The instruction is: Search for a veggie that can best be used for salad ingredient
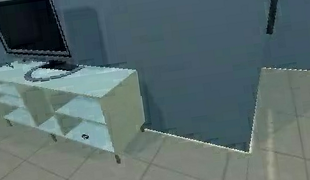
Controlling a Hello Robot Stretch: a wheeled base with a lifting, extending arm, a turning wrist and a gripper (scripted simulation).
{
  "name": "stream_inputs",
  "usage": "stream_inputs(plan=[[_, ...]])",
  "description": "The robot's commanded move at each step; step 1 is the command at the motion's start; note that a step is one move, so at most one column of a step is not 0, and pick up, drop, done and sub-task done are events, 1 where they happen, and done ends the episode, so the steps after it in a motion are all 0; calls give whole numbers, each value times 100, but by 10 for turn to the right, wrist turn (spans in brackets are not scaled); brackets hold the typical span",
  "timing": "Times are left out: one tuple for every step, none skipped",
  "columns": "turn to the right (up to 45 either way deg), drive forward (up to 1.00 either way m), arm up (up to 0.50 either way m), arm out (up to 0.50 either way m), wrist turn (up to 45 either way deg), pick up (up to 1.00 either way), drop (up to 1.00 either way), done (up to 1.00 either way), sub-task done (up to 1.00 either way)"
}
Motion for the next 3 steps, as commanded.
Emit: stream_inputs(plan=[[450, 0, 0, 0, 0, 0, 0, 0, 0], [180, 0, 0, 0, 0, 0, 0, 0, 0], [0, 100, 0, 0, 0, 0, 0, 0, 0]])
